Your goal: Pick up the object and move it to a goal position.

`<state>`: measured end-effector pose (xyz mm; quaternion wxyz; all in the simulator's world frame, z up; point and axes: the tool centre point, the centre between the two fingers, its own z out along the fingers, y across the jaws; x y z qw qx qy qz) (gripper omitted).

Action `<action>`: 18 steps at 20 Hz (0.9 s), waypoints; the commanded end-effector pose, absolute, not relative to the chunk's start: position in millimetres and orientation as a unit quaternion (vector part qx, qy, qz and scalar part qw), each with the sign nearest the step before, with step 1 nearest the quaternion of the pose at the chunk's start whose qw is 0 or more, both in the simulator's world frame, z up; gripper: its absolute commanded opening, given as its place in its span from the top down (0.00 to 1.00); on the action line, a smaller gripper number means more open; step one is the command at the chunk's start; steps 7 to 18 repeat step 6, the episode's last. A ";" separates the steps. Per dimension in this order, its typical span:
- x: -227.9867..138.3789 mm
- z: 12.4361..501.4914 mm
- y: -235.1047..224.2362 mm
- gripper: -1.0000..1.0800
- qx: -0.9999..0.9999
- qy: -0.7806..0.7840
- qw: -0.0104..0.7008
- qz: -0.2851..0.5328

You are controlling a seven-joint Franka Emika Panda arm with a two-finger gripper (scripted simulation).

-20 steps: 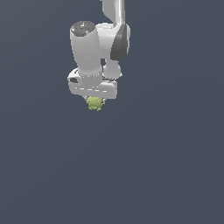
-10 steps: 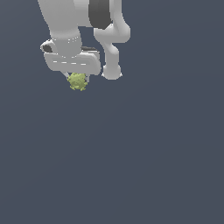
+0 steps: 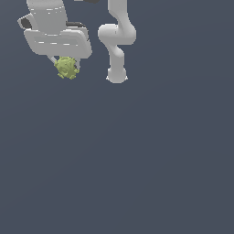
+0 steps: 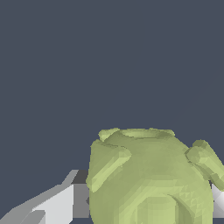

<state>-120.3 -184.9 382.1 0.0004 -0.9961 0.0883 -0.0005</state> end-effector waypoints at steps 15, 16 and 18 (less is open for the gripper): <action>-122.9 396.5 -194.6 1.00 -0.996 0.088 0.000 0.000; -122.9 396.5 -194.6 1.00 -0.996 0.088 0.000 0.000; -122.9 396.5 -194.6 1.00 -0.996 0.088 0.000 0.000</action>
